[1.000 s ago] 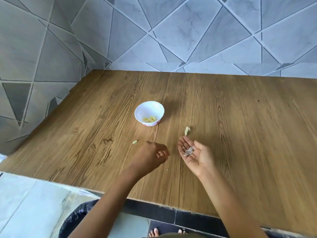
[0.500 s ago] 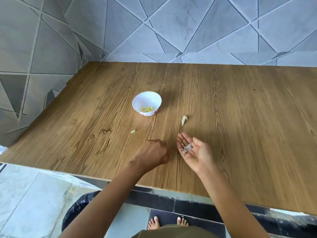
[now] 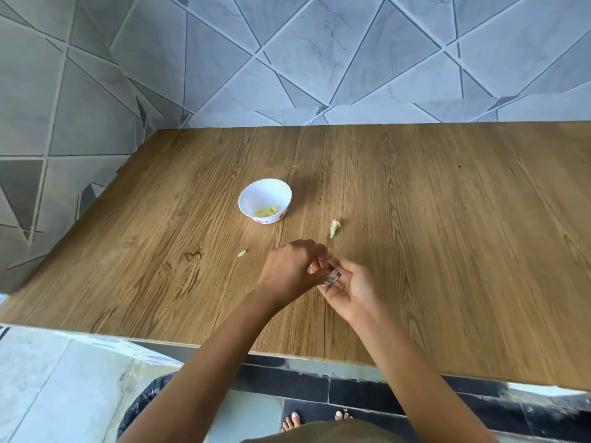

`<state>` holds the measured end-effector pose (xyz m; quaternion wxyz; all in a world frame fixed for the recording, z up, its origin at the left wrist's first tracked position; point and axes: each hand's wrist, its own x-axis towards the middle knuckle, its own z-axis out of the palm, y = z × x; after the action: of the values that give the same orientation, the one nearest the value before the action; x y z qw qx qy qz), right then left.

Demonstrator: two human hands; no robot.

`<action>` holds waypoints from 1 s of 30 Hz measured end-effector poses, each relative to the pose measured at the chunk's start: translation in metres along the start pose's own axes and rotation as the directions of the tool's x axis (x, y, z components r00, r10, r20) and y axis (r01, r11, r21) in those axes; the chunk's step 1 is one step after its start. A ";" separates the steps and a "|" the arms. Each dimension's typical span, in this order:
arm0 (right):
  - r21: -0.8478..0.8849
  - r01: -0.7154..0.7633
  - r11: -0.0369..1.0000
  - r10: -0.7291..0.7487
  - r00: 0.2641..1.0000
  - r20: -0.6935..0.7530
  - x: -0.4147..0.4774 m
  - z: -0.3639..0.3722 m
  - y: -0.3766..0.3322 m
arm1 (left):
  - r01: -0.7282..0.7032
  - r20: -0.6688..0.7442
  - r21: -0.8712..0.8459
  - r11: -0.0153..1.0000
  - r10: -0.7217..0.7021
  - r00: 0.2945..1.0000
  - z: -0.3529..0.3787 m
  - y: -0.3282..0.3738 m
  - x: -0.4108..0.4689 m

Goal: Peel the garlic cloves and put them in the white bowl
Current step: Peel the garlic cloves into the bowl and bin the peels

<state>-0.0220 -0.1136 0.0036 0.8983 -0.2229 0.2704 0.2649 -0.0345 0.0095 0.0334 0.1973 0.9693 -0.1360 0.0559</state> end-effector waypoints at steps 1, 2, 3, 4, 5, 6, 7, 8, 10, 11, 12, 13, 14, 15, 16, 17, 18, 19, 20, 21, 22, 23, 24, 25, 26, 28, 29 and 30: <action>0.006 -0.001 1.000 0.000 1.000 0.009 -0.001 0.000 0.000 | 0.009 -0.011 -0.019 1.000 -0.010 1.000 0.001 0.002 0.000; 0.005 0.001 1.000 -0.001 1.000 0.013 -0.002 0.000 0.000 | 0.020 -0.025 -0.045 0.999 -0.021 0.999 0.001 0.003 0.000; -0.002 0.004 1.000 -0.004 1.000 0.010 -0.003 0.000 0.000 | 0.037 -0.039 -0.086 0.996 -0.041 0.998 0.001 0.004 -0.001; -0.010 0.007 1.000 -0.007 1.000 0.006 -0.003 -0.001 0.000 | 0.056 -0.055 -0.146 0.988 -0.064 0.996 0.000 0.003 -0.002; -0.014 0.010 1.000 -0.010 1.000 0.007 -0.003 -0.001 0.000 | 0.072 -0.073 -0.216 0.974 -0.090 0.993 -0.001 0.001 -0.004; -0.014 0.008 1.000 -0.008 1.000 0.015 -0.004 0.000 0.000 | 0.086 -0.096 -0.288 0.954 -0.118 0.988 -0.002 -0.002 -0.007; -0.008 0.004 1.000 -0.004 1.000 0.025 -0.004 0.001 -0.001 | 0.106 -0.114 -0.356 0.928 -0.155 0.981 -0.003 -0.004 -0.011; -0.006 -0.005 1.000 0.005 0.999 0.037 -0.004 0.003 -0.001 | 0.140 -0.125 -0.419 0.897 -0.209 0.970 -0.004 -0.006 -0.017; -0.027 -0.017 0.999 0.018 0.999 0.045 -0.003 0.005 0.000 | 0.216 -0.124 -0.513 0.831 -0.320 0.939 -0.004 -0.009 -0.031; -0.071 -0.037 0.997 0.040 0.998 0.047 -0.001 0.009 0.003 | 0.248 -0.127 -0.543 0.802 -0.371 0.920 -0.005 -0.014 -0.041; -0.111 -0.055 0.992 0.061 0.997 0.045 0.000 0.012 0.006 | 0.271 -0.128 -0.556 0.785 -0.403 0.906 -0.006 -0.018 -0.050; -0.150 -0.087 0.985 0.094 0.994 0.046 0.003 0.018 0.015 | 0.299 -0.133 -0.558 0.774 -0.439 0.889 -0.009 -0.025 -0.062; -0.176 -0.115 0.978 0.126 0.991 0.048 0.004 0.022 0.023 | 0.329 -0.133 -0.561 0.760 -0.475 0.870 -0.012 -0.032 -0.074; -0.199 -0.141 0.970 0.156 0.986 0.059 0.006 0.026 0.032 | 0.366 -0.132 -0.570 0.736 -0.522 0.843 -0.015 -0.038 -0.087; -0.230 -0.182 0.956 0.204 0.976 0.073 0.007 0.033 0.047 | 0.408 -0.145 -0.574 0.710 -0.579 0.802 -0.021 -0.046 -0.104; -0.251 -0.213 0.944 0.241 0.967 0.087 0.008 0.038 0.058 | 0.447 -0.151 -0.574 0.686 -0.625 0.766 -0.024 -0.052 -0.118; -0.284 -0.253 0.925 0.293 0.950 0.106 0.008 0.047 0.076 | 0.489 -0.165 -0.572 0.658 -0.676 0.718 -0.030 -0.060 -0.138; -0.310 -0.284 0.907 0.334 0.935 0.121 0.009 0.054 0.092 | 0.523 -0.168 -0.569 0.635 -0.712 0.682 -0.035 -0.067 -0.155; -0.341 -0.312 0.887 0.374 0.918 0.133 0.009 0.061 0.107 | 0.555 -0.165 -0.563 0.612 -0.742 0.650 -0.039 -0.074 -0.170; -0.388 -0.352 0.852 0.429 0.893 0.132 0.008 0.069 0.131 | 0.592 -0.178 -0.556 0.583 -0.779 0.601 -0.044 -0.082 -0.193; -0.424 -0.380 0.822 0.470 0.873 0.128 0.007 0.074 0.151 | 0.622 -0.184 -0.549 0.558 -0.807 0.561 -0.048 -0.088 -0.211; -0.468 -0.411 0.783 0.516 0.849 0.117 0.005 0.078 0.176 | 0.647 -0.199 -0.556 0.523 -0.839 0.507 -0.052 -0.096 -0.236; -0.496 -0.434 0.752 0.551 0.827 0.112 0.003 0.081 0.197 | 0.658 -0.209 -0.573 0.489 -0.863 0.460 -0.054 -0.102 -0.255; -0.516 -0.452 0.728 0.581 0.806 0.114 0.002 0.082 0.216 | 0.665 -0.209 -0.591 0.457 -0.883 0.421 -0.056 -0.108 -0.271; -0.535 -0.473 0.700 0.612 0.783 0.110 0.002 0.082 0.241 | 0.674 -0.216 -0.602 0.428 -0.900 0.379 -0.058 -0.116 -0.293; -0.554 -0.495 0.669 0.646 0.756 0.106 0.004 0.080 0.285 | 0.684 -0.208 -0.620 0.385 -0.921 0.330 -0.059 -0.135 -0.327; -0.556 -0.499 0.664 0.653 0.750 0.107 0.008 0.077 0.306 | 0.681 -0.197 -0.639 0.357 -0.932 0.304 -0.058 -0.145 -0.341; -0.569 -0.496 0.655 0.657 0.746 0.106 0.012 0.074 0.326 | 0.678 -0.174 -0.662 0.319 -0.945 0.275 -0.057 -0.155 -0.353</action>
<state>-0.1808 0.1786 -0.0318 0.7033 -0.3081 0.1068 0.6317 -0.3312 0.2548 -0.0282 0.4491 0.7485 0.4546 0.1772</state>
